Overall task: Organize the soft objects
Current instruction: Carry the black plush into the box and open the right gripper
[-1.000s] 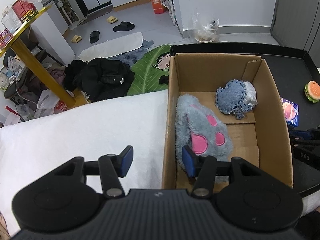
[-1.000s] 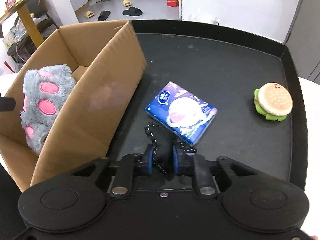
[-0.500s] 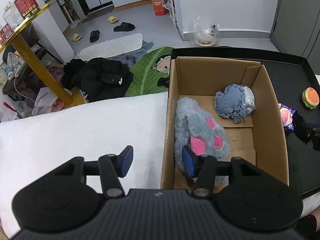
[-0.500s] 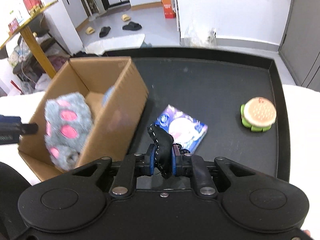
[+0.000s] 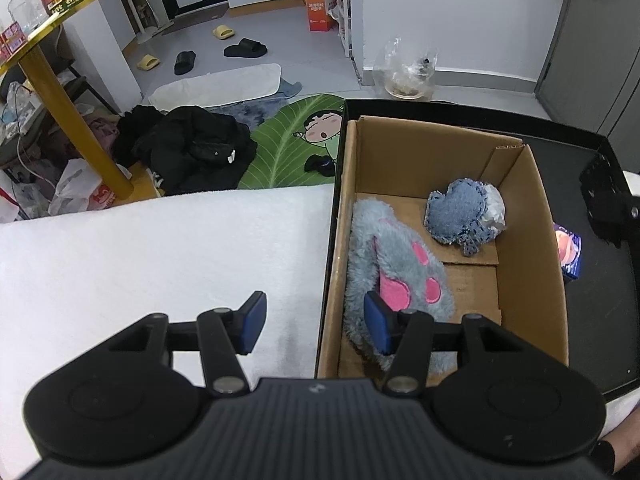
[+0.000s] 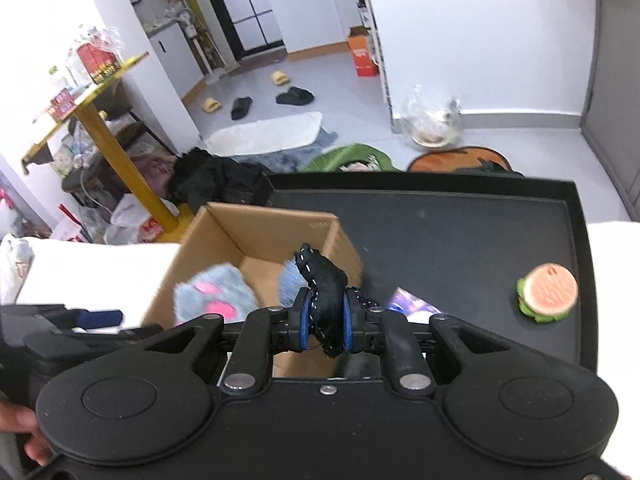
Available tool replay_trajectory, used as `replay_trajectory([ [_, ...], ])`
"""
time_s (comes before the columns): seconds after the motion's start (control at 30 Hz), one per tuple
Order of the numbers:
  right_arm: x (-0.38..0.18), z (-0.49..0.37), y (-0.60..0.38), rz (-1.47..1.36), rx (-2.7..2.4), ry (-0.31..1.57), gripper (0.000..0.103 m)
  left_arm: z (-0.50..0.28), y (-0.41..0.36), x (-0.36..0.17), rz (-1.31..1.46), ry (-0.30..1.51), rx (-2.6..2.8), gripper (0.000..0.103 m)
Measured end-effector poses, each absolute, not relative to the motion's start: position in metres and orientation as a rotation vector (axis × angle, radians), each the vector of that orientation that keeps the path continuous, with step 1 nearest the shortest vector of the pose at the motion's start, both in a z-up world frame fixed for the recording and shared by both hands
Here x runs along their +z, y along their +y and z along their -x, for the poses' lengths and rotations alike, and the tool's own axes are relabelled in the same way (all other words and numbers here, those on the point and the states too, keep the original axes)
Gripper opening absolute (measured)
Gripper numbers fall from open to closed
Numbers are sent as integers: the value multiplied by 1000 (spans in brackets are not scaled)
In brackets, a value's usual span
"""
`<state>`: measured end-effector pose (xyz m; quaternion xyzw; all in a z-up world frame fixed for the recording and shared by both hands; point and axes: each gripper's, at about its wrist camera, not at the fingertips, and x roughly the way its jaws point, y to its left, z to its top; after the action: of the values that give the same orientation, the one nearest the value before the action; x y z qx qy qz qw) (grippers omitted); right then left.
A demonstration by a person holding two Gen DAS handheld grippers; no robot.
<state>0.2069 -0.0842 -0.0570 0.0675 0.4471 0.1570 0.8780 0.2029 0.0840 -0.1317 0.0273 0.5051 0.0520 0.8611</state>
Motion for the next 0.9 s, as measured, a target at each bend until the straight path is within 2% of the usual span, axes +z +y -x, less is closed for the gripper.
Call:
replay_trajectory([
  [0.27, -51, -221, -54, -137, 367, 911, 16, -205, 87, -136, -41, 1074, 100, 52],
  [0.63, -53, -235, -21, -131, 396, 920, 17, -209, 96, -143, 0, 1107, 80, 43],
  [0.8, -52, -238, -6, -113, 412, 927, 18, -212, 98, -148, 10, 1128, 71, 22],
  [0.9, -49, -237, 4, -101, 450, 918, 23, -212, 100, -148, 31, 1126, 50, 14],
])
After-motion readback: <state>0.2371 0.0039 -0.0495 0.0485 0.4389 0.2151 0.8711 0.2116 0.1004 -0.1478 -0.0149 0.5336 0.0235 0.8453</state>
